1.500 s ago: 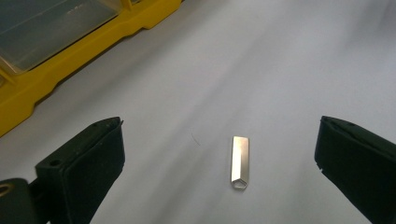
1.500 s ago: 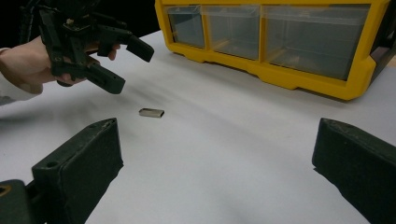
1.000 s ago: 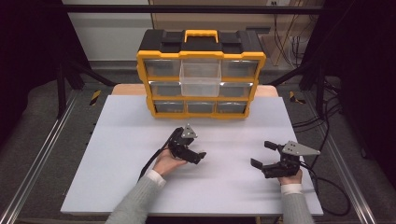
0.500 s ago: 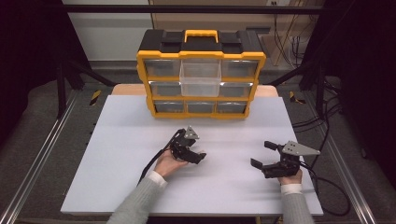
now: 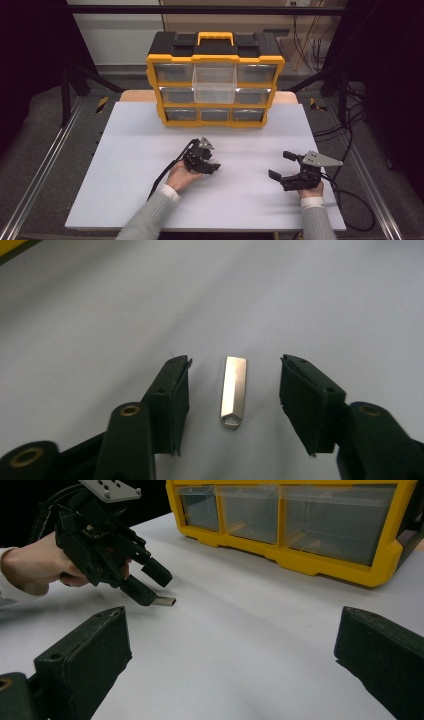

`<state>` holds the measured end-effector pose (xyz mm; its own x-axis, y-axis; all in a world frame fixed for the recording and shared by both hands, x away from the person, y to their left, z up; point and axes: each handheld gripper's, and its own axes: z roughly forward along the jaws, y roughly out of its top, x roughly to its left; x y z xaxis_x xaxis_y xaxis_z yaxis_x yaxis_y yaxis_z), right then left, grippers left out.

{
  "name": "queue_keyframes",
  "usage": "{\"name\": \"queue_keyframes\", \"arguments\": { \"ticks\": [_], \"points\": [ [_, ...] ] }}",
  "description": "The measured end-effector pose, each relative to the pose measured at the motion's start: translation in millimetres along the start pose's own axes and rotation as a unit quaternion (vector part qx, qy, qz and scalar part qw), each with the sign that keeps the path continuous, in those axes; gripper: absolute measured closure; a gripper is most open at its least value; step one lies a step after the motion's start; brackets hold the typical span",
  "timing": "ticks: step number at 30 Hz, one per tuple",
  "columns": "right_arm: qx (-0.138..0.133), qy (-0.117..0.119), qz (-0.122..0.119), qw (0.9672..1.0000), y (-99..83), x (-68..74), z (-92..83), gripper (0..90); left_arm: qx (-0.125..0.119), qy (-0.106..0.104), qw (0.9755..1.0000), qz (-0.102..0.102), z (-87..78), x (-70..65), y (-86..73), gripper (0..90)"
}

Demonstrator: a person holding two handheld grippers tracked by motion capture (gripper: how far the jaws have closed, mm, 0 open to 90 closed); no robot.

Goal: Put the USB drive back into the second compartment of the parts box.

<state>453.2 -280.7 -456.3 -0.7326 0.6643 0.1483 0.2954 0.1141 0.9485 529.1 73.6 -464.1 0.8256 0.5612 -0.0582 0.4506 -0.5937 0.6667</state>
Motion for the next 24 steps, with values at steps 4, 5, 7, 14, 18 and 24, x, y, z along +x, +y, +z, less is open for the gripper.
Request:
{"name": "queue_keyframes", "arguments": {
  "ticks": [4,5,7,14,18,24],
  "points": [
    [0.000,0.000,-0.001,1.0000,0.0,0.0,0.1,1.9,0.003,0.000,1.0000,-0.001,0.8,-0.8,0.1,52.8],
    [0.000,0.000,0.000,1.0000,0.0,0.0,0.0,1.9,0.006,0.002,1.0000,0.000,1.0,-1.2,0.2,54.2],
    [-0.001,0.000,0.000,1.0000,0.0,-0.1,0.0,1.9,0.008,0.002,1.0000,0.001,2.0,-1.8,0.2,56.3],
    [0.000,0.000,-0.001,1.0000,0.0,-0.1,0.0,1.9,0.011,0.007,0.9999,0.007,3.9,-4.5,0.9,63.5],
    [-0.001,0.000,0.000,1.0000,0.1,-0.1,0.0,1.9,0.016,0.009,0.9998,0.008,4.9,-5.3,1.0,66.1],
    [0.000,0.001,0.000,1.0000,0.1,0.0,0.0,1.9,0.017,0.009,0.9998,0.007,6.0,-6.1,1.4,70.3]
  ]
}}
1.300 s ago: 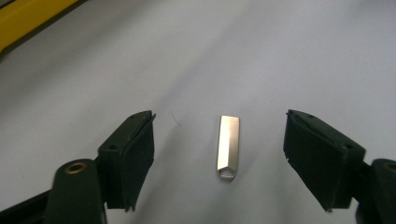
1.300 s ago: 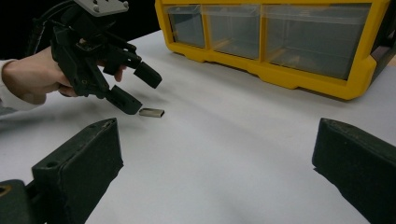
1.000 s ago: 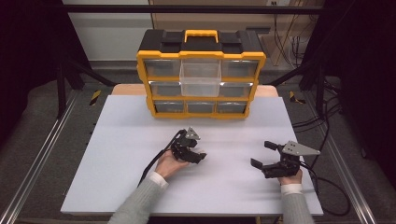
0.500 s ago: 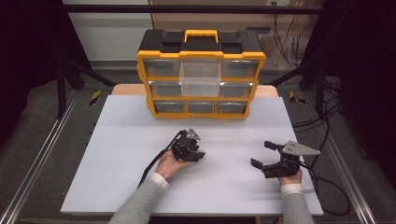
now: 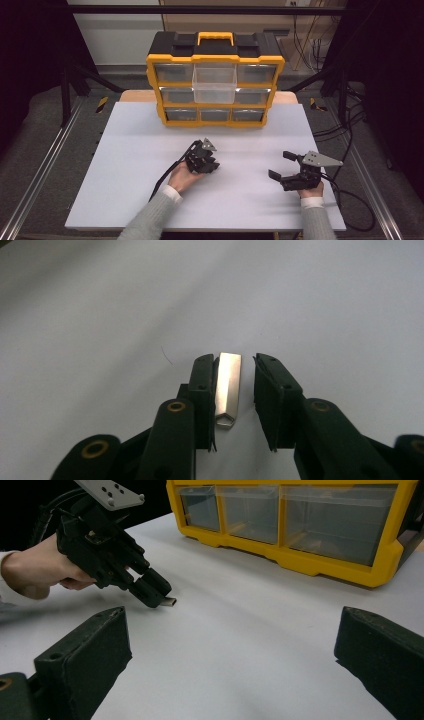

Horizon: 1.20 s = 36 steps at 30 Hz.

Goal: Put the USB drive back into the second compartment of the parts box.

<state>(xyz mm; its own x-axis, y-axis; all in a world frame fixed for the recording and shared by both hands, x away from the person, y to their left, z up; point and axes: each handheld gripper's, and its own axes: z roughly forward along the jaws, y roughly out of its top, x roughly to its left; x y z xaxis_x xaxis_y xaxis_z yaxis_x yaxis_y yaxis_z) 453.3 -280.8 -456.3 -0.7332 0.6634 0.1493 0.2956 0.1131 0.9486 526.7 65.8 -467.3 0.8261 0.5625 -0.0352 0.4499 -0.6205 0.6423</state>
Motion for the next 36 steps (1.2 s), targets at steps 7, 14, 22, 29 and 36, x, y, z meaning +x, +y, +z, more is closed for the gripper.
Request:
{"name": "queue_keyframes", "arguments": {
  "ticks": [7,14,22,29,36],
  "points": [
    [0.000,0.000,0.001,1.0000,0.0,0.0,0.0,1.9,0.005,0.005,1.0000,0.004,0.4,-0.7,0.4,74.8],
    [0.000,0.000,0.001,1.0000,0.1,0.0,0.0,1.9,0.006,0.007,0.9999,0.004,0.5,-0.5,0.7,78.0],
    [-0.001,0.000,0.001,1.0000,0.1,-0.1,-0.1,1.9,0.004,0.006,1.0000,0.001,0.3,0.9,0.4,78.6],
    [0.000,0.000,0.001,1.0000,0.1,-0.1,-0.1,1.9,-0.008,0.001,1.0000,-0.003,-5.0,2.7,1.2,78.7],
    [0.002,0.000,0.001,1.0000,-0.2,-0.1,0.5,1.9,-0.017,-0.001,0.9998,-0.006,-16.1,2.5,2.7,78.7]
  ]
}}
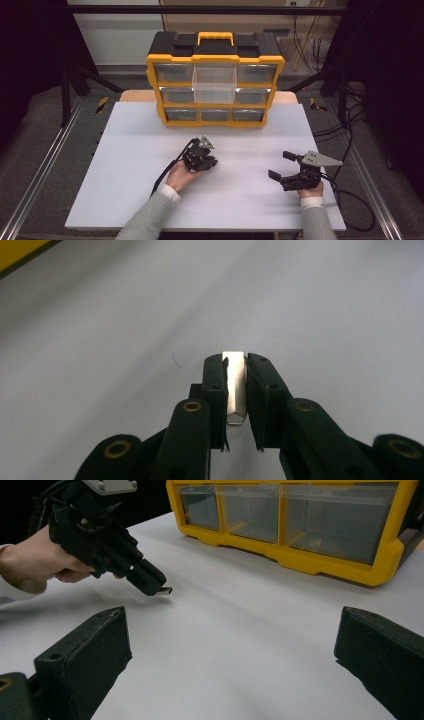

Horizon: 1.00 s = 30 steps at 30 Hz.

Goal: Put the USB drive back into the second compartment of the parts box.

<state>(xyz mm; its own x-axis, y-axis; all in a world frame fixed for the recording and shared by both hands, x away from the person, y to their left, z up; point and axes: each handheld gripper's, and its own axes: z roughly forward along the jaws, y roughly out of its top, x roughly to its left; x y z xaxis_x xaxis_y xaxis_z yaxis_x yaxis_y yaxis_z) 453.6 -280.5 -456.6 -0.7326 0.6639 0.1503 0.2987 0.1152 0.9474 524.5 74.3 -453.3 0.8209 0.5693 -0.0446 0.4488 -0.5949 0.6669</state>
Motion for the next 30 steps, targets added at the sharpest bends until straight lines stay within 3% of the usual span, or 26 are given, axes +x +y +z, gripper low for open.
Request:
{"name": "queue_keyframes", "arguments": {
  "ticks": [30],
  "points": [
    [0.008,-0.004,0.004,1.0000,-0.4,-0.7,1.1,2.0,-0.050,0.004,0.9988,0.001,-62.5,-5.5,10.4,78.8]
  ]
}}
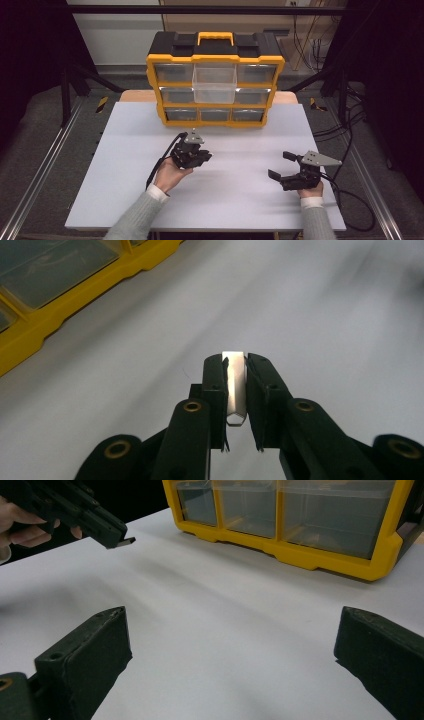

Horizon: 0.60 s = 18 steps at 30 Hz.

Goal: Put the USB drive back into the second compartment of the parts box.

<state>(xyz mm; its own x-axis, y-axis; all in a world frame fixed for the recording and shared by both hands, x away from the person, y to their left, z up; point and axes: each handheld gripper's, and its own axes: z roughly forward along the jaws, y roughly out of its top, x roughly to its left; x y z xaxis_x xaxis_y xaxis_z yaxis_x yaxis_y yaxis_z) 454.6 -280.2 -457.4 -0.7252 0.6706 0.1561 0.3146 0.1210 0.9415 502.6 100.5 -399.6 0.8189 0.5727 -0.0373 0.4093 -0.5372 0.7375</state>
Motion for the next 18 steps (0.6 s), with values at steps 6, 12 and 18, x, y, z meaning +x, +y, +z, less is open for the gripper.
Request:
{"name": "queue_keyframes", "arguments": {
  "ticks": [6,12,18],
  "points": [
    [-0.001,-0.001,0.000,1.0000,0.2,-0.2,-0.3,2.0,-0.004,0.004,1.0000,0.008,-11.6,-1.5,3.8,78.8],
    [-0.001,-0.001,0.000,1.0000,0.1,-0.3,0.0,2.0,-0.012,0.009,0.9998,0.014,-24.4,-3.7,7.8,78.8],
    [-0.001,0.000,0.000,1.0000,0.3,-0.3,-0.3,2.0,-0.020,0.012,0.9996,0.017,-36.1,-4.0,11.0,78.8]
  ]
}}
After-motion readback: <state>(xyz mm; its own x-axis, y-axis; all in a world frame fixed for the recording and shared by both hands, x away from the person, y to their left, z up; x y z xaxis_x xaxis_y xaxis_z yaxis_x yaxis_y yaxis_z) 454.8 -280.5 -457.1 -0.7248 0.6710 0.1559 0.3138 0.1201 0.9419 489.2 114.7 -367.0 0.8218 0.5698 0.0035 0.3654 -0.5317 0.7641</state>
